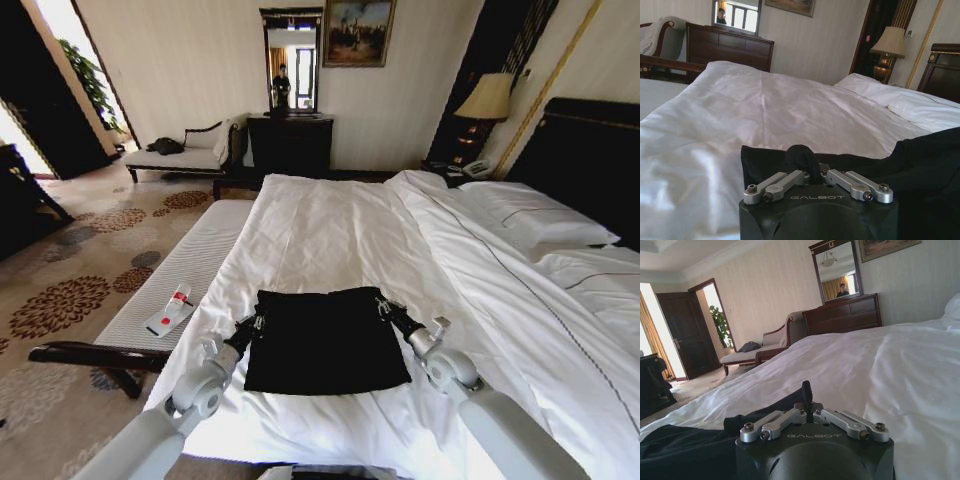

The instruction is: Fold the clothes on the bed.

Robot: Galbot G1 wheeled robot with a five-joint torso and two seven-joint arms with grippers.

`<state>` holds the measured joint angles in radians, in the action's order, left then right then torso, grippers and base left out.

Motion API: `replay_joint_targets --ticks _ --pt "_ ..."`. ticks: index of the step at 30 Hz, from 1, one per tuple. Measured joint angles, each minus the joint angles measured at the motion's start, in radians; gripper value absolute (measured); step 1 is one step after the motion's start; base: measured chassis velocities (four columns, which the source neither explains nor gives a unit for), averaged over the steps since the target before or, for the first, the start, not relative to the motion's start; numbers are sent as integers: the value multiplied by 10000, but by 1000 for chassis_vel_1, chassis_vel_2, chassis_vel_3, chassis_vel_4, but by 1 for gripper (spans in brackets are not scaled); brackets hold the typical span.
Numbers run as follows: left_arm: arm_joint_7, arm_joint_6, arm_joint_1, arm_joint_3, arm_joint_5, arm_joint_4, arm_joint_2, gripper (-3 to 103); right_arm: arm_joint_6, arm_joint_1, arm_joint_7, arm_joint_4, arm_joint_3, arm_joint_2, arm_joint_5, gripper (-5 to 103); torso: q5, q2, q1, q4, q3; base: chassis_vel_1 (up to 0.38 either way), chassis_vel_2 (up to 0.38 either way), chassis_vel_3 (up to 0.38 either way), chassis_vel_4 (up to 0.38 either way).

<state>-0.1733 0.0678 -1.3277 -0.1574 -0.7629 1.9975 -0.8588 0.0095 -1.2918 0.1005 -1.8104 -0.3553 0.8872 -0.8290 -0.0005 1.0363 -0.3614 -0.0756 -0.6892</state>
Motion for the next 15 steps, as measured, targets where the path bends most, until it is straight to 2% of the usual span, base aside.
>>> replay_joint_targets --ticks 7,15 --pt "2 -73 -707 -297 226 259 172 3 295 -886 114 -224 -415 178 366 1 0 -2 -1 1 0 0 0 0 0" --pt "-72 -81 -895 -140 531 377 72 3 519 -1550 261 -304 -811 376 647 1 0 -1 -1 1 0 0 0 0 0"
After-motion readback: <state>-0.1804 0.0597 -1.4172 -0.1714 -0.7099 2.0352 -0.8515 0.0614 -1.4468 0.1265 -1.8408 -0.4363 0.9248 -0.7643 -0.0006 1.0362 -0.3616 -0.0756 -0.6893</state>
